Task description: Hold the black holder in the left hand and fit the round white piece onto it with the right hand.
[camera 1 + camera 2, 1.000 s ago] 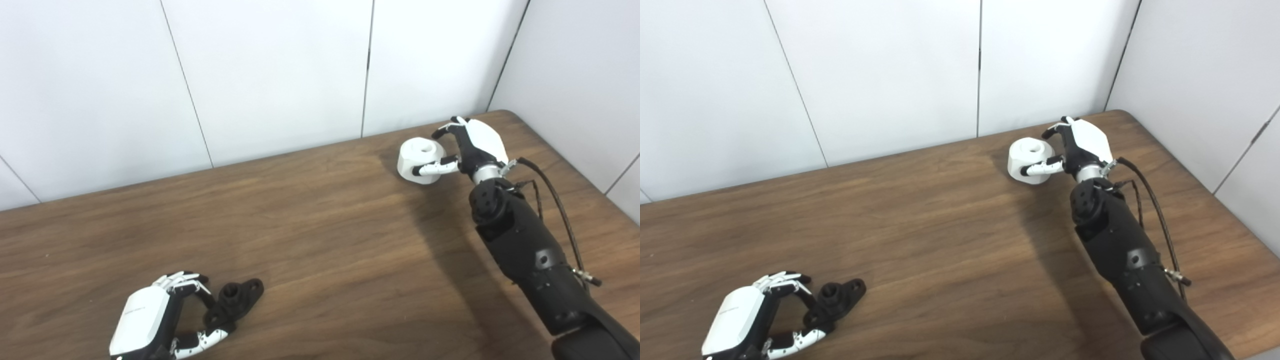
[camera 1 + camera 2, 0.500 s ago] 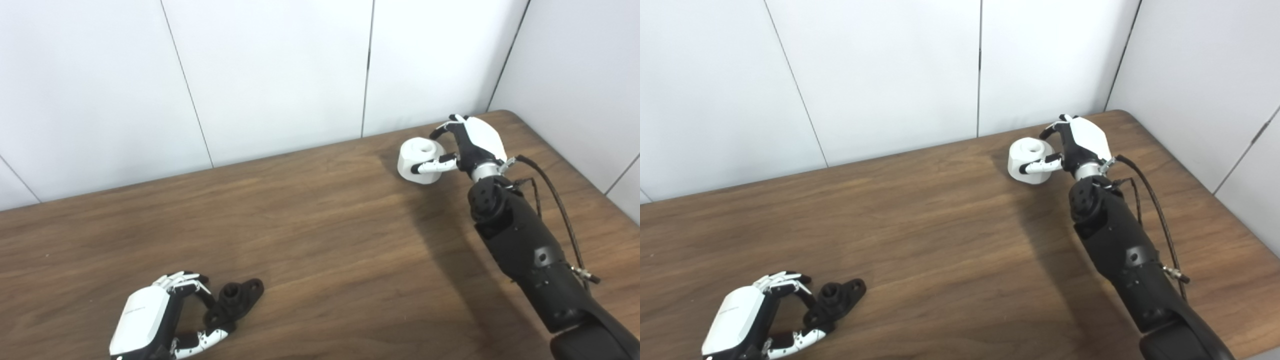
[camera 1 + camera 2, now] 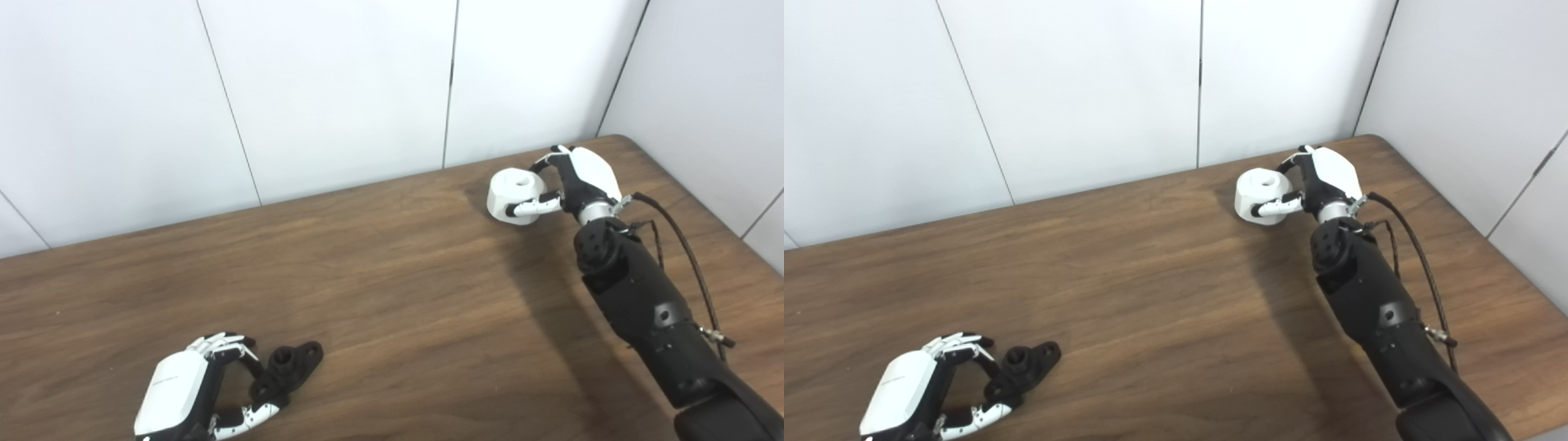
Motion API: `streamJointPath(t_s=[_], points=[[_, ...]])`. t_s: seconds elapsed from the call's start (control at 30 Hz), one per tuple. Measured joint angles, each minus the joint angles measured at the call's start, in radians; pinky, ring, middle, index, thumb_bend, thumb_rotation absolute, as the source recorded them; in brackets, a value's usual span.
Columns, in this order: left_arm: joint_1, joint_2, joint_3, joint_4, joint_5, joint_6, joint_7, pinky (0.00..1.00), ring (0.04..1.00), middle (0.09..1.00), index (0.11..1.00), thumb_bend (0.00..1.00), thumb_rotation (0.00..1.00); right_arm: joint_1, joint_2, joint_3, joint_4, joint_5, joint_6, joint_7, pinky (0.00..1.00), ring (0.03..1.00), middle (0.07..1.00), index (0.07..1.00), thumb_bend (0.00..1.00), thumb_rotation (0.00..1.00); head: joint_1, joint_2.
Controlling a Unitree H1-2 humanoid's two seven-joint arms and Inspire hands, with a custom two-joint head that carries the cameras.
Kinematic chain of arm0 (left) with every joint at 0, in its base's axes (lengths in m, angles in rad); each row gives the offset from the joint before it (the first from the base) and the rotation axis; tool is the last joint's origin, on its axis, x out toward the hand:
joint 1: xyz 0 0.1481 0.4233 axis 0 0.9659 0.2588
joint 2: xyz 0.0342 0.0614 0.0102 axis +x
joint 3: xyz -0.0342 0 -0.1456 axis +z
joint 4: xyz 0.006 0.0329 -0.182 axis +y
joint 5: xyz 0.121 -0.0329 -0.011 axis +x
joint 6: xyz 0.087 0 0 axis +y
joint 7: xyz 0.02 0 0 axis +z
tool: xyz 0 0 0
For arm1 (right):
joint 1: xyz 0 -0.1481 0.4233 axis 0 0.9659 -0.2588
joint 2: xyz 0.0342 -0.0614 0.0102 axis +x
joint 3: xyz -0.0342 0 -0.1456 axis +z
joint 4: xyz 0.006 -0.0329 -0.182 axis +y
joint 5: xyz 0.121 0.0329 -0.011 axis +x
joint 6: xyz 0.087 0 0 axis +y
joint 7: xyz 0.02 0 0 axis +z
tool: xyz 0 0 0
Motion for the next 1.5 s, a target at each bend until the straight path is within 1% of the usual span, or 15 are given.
streamJointPath(t_s=[0.3, 0.37, 0.4, 0.43, 0.47, 0.53, 0.67, 0.8, 1.23, 1.37, 1.4, 1.5], points=[[0.0, 0.0, 0.0, 0.0, 0.0, -0.001, 0.0, 0.89, 0.828, 0.742, 0.484, 0.52, 0.05, 0.005, 0.0, 0.0, 0.002, 0.0, -0.01, -0.002, 1.0, 1.0, 0.928, 0.622, 0.85, 0.29, 0.0, 0.002], [0.0, 0.0, 0.0, 0.0, 0.0, -0.001, 0.0, 0.89, 0.828, 0.742, 0.484, 0.52, 0.05, 0.006, 0.0, 0.0, 0.004, 0.002, -0.019, -0.006, 1.0, 0.998, 0.92, 0.601, 0.84, 0.27, 0.0, 0.002], [0.0, 0.0, 0.0, 0.0, 0.0, -0.001, 0.0, 0.89, 0.828, 0.742, 0.484, 0.52, 0.05, 0.006, 0.001, -0.002, 0.006, 0.005, -0.024, -0.013, 1.0, 0.996, 0.913, 0.547, 0.69, 0.21, 0.0, 0.002], [0.0, 0.0, 0.0, 0.0, 0.0, -0.001, 0.0, 0.89, 0.828, 0.741, 0.484, 0.52, 0.05, 0.007, 0.002, -0.005, 0.009, 0.009, -0.039, -0.023, 1.0, 0.989, 0.9, 0.518, 0.61, 0.18, 0.0, 0.002], [0.0, 0.0, 0.0, 0.0, 0.001, -0.001, 0.0, 0.88, 0.827, 0.74, 0.484, 0.52, 0.05, 0.008, 0.004, -0.011, 0.012, 0.015, -0.057, -0.041, 1.0, 0.982, 0.884, 0.499, 0.56, 0.16, 0.0, 0.002], [0.0, 0.0, 0.0, 0.0, 0.001, 0.0, 0.0, 0.88, 0.827, 0.74, 0.484, 0.52, 0.05, 0.01, 0.015, -0.024, 0.023, 0.027, -0.094, -0.081, 1.0, 0.965, 0.859, 0.488, 0.53, 0.14, 0.003, -0.002], [0.0, 0.0, -0.001, 0.0, 0.002, 0.0, 0.0, 0.89, 0.828, 0.739, 0.484, 0.52, 0.05, 0.016, 0.024, -0.027, 0.035, 0.03, -0.131, -0.117, 1.0, 0.961, 0.842, 0.484, 0.52, 0.14, 0.008, 0.0], [0.0, 0.0, -0.002, -0.001, 0.018, 0.0, 0.0, 0.89, 0.829, 0.739, 0.484, 0.52, 0.05, 0.019, 0.024, -0.027, 0.035, 0.03, -0.133, -0.122, 1.0, 0.959, 0.838, 0.484, 0.52, 0.14, 0.008, 0.0], [0.0, -0.002, -0.003, -0.006, 0.021, 0.005, -0.005, 0.89, 0.833, 0.743, 0.484, 0.52, 0.05, 0.035, 0.026, -0.037, 0.031, 0.045, -0.143, -0.137, 1.0, 0.948, 0.836, 0.485, 0.52, 0.13, 0.032, 0.002], [0.001, -0.003, -0.003, -0.012, 0.023, 0.011, -0.016, 0.89, 0.832, 0.744, 0.484, 0.52, 0.05, 0.062, 0.026, -0.031, -0.035, 0.047, -0.145, -0.116, 1.0, 0.938, 0.836, 0.484, 0.52, 0.14, 0.063, 0.005], [0.002, -0.004, -0.003, -0.013, 0.023, 0.013, -0.017, 0.89, 0.832, 0.743, 0.484, 0.52, 0.05, 0.066, 0.026, -0.027, -0.054, 0.047, -0.143, -0.107, 0.98, 0.935, 0.834, 0.484, 0.52, 0.14, 0.07, 0.006], [0.003, -0.007, -0.003, -0.014, 0.026, 0.015, -0.017, 0.9, 0.833, 0.744, 0.484, 0.52, 0.05, 0.072, 0.023, -0.014, -0.128, 0.047, -0.132, -0.047, 0.94, 0.929, 0.834, 0.484, 0.52, 0.14, 0.081, 0.008]])
